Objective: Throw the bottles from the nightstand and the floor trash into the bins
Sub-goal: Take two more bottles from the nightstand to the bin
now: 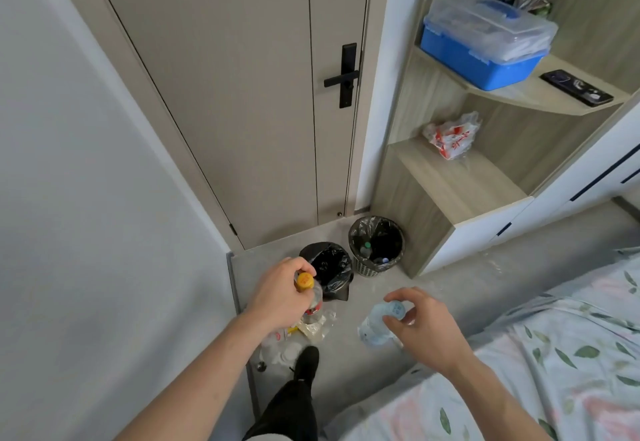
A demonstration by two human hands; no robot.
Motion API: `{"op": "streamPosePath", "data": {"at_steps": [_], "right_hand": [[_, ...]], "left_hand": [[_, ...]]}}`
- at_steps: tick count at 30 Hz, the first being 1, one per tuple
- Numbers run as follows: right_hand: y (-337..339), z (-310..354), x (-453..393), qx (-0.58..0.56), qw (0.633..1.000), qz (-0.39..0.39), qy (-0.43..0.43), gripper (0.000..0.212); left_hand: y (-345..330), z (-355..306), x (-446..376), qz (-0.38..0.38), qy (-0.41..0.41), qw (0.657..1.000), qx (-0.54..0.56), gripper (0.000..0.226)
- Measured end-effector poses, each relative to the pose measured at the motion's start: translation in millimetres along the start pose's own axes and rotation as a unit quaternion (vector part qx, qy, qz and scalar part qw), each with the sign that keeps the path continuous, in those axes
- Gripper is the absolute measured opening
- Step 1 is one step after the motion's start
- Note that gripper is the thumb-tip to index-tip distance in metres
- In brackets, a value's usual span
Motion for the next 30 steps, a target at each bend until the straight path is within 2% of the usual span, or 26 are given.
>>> {"op": "streamPosePath", "data": {"at_steps": [6,13,22,30], "right_hand": [[0.2,-2.6,-83.2,-0.007,0.999,-0.025,-0.042,0.023],[10.2,14.1,-163.6,-0.009,0.996,-0.045,-0.076,0.022],[46.1,5.2,-204.3,0.006,0.994,-0.065,-0.090,0.024],[84.4,-43.0,-259.7,0.021,0.993,-0.042,-0.105,0.024]], "left_hand": [[-2.6,23.0,-90.2,0.060,-0.006,0.998,-0.018,0.029],[17.6,30.4,-181.5,0.074,-0.021,0.997,-0.029,0.030],[1.8,18.6,-238.6,0.101,-0.026,0.994,-0.019,0.023],[-37.8,-4.0,-297.1,0.107,0.017,0.994,0.014,0.024]]}}
Point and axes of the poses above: each hand's wrist, its own x-axis away from the middle knuckle, its own y-axis out of the back of the hand, z = x × y, the point moved 8 cm from there along -x, towards the middle knuckle, and after that the axes turned 3 degrees about -x, right-handed, at the moved point
